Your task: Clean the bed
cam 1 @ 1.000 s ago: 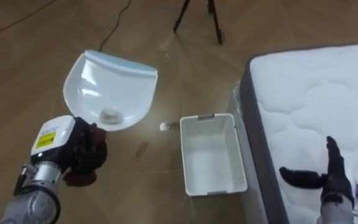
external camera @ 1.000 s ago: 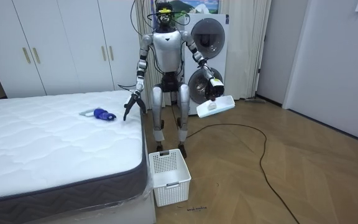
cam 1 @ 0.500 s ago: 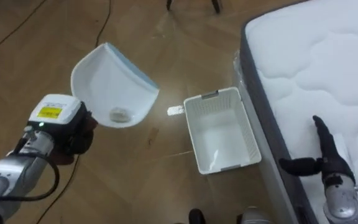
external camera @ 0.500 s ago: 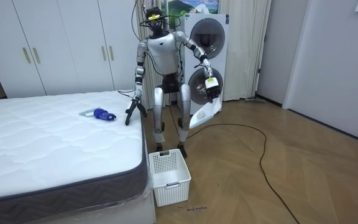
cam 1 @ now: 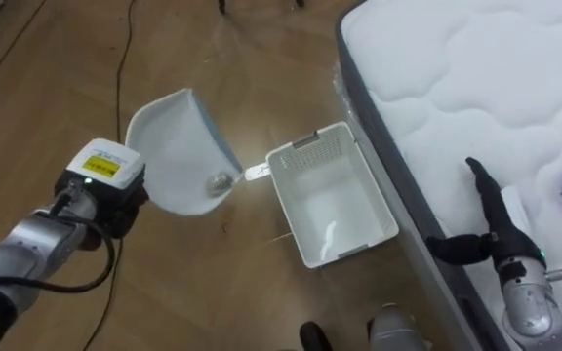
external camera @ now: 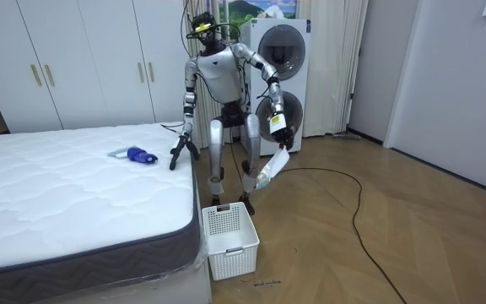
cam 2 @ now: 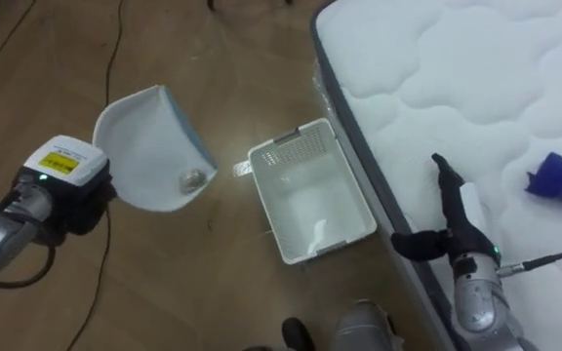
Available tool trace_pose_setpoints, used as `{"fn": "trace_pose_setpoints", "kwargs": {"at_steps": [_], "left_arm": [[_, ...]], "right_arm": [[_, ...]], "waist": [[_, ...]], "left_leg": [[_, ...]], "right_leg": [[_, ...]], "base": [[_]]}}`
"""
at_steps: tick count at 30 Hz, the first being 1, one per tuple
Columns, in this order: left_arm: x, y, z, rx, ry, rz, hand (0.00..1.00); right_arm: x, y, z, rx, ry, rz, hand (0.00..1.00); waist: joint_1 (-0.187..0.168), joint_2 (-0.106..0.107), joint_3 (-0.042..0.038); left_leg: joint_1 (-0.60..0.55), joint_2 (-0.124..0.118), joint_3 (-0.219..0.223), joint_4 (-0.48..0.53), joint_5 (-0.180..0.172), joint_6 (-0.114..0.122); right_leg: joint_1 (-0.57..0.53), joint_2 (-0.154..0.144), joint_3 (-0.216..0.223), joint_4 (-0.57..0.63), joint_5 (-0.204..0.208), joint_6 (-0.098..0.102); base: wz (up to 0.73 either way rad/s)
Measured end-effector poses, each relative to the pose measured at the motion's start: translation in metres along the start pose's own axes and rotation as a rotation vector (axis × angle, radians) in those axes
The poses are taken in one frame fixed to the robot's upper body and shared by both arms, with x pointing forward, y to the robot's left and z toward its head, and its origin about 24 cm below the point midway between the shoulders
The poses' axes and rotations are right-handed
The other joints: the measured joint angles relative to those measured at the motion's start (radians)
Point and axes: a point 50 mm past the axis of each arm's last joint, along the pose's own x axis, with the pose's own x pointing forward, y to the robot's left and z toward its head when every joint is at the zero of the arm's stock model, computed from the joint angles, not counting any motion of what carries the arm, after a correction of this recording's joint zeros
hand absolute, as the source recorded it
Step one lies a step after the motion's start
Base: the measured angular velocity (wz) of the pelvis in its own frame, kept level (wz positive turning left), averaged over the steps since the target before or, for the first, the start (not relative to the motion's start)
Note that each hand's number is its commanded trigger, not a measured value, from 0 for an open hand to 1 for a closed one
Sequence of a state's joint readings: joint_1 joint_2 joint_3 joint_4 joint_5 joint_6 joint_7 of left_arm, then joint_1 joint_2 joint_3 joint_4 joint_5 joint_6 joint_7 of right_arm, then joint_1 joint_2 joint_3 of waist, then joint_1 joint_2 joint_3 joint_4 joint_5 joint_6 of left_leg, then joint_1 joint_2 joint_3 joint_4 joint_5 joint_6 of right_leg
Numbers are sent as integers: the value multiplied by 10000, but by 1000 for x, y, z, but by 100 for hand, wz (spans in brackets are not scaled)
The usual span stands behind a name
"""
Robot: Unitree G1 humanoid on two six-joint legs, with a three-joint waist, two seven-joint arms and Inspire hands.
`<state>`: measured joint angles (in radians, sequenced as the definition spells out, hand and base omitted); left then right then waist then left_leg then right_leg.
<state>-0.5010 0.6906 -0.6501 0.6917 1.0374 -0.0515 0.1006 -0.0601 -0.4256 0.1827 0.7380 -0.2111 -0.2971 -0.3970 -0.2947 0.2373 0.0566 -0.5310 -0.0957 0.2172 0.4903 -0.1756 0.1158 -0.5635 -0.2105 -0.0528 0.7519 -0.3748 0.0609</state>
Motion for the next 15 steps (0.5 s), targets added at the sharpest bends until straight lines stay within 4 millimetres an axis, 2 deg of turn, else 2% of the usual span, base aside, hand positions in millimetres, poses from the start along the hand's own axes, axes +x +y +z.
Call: {"fn": "trace_pose_setpoints", "kwargs": {"at_steps": [2, 4, 6, 11, 15], "left_arm": [[2, 5, -1, 316, -95, 1, 100], [4, 10, -2, 475, -127, 83, 100], [4, 10, -4, 592, -103, 42, 100], [4, 6, -8, 735, 64, -369, 100], [2, 1, -12, 1346, 25, -876, 100]], "right_arm": [[1, 0, 4, -20, -183, -44, 0], [2, -2, 8, -2, -416, -161, 0], [2, -1, 13, 36, -657, -198, 0], [3, 2, 18, 47, -877, 74, 0], [7, 3, 23, 75, -1048, 378, 0]], "waist": [[-31, 80, 13], [-64, 198, 68], [-120, 298, 77], [-374, 327, 80], [-584, 314, 89]], "left_leg": [[4, 3, 138, 4, -23, 32], [10, 5, 256, -7, -42, 53], [95, -1, 446, -90, -42, 53], [225, 16, 610, -130, -65, 14], [202, 161, 977, -100, -84, 40]], "right_leg": [[-86, 25, 207, 64, -5, 11], [-156, 26, 328, 107, -7, 18], [-234, 38, 544, 176, -17, 34], [-251, 75, 716, 312, -78, 14], [-340, 159, 854, 311, -89, 27]], "base": [[-12], [-18], [-20], [-9], [-4]]}}
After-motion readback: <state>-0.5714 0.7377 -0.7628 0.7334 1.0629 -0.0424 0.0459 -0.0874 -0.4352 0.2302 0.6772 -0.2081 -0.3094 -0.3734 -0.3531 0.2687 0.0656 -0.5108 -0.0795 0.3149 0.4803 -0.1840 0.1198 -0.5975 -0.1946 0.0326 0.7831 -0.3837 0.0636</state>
